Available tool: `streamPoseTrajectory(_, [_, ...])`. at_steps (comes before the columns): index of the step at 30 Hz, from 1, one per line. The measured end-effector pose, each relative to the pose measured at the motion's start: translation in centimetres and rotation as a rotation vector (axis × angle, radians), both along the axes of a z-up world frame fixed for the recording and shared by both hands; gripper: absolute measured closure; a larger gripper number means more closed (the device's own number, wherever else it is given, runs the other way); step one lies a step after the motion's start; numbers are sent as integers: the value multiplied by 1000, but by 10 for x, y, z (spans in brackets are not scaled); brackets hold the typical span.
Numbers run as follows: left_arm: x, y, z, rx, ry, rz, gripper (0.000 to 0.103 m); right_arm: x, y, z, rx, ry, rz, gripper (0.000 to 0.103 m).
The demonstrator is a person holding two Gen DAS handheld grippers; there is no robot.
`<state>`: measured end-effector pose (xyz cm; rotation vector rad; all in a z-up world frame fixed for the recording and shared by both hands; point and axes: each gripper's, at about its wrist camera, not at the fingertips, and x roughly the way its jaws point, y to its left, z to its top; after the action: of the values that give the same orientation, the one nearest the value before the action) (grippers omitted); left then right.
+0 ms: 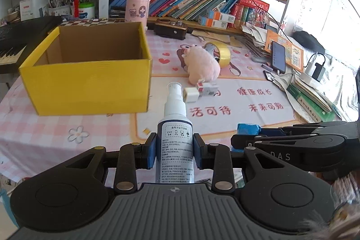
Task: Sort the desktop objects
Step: 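Carry the spray bottle and blue packet over the yellow box with both grippers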
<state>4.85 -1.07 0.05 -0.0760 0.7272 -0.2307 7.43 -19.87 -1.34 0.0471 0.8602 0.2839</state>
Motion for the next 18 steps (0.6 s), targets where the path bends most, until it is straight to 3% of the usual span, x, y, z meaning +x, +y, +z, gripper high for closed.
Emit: streamPoseTrajectory(18, [-45,90,-1,-19,-9,108,73,-32,96,-4,-5,22,113,68])
